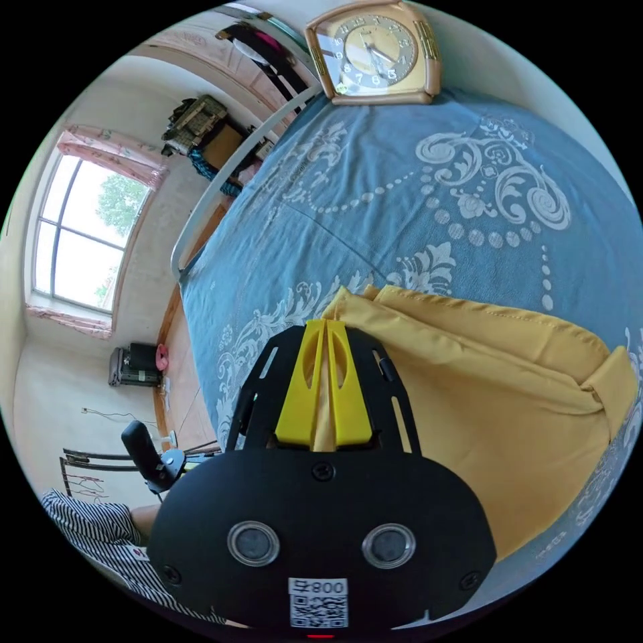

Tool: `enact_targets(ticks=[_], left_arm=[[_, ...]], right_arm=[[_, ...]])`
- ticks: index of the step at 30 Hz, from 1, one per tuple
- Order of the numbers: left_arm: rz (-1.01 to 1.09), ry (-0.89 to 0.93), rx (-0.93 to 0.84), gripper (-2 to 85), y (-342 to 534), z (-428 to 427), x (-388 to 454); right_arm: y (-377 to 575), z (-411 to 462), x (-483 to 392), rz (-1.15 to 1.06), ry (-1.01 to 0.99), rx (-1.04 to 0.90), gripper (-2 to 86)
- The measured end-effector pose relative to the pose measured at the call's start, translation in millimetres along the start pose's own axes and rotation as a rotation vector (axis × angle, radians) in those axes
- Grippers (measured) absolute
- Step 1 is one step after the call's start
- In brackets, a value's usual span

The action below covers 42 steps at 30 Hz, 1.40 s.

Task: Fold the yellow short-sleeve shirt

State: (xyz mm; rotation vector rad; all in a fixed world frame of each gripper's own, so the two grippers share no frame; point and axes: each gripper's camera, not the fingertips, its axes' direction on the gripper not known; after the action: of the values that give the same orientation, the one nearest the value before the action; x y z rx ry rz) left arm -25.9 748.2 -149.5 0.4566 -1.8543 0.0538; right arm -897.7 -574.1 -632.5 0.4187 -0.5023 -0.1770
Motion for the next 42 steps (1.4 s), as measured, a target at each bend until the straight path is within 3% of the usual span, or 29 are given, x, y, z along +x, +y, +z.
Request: enact_targets(ticks=[16,23,35,42], left_arm=[[-0.033,0.002,0.034,1.1,22.6,26.1,11.3],[-0.070,-0.003,0.034,7.6,26.9,31.6,-1.4],[-0.217,0.216,-0.028,7.5,17.0,83.4,-65.3],[-0.239,0.281,-0.053,3.4,10.1,101.0,-95.5]], right_arm=[[37.2,9.5,-11.0,0.050,0.017,-0.070,0.1],[84.5,-14.0,-12.1,0.072,-0.029,-0.005,0.2],[225.7,-57.2,-14.0,0.096,-0.192,0.097,1.0],[386.9,-37.6,-26.9,0.163,-0.429,0.020,2.0]])
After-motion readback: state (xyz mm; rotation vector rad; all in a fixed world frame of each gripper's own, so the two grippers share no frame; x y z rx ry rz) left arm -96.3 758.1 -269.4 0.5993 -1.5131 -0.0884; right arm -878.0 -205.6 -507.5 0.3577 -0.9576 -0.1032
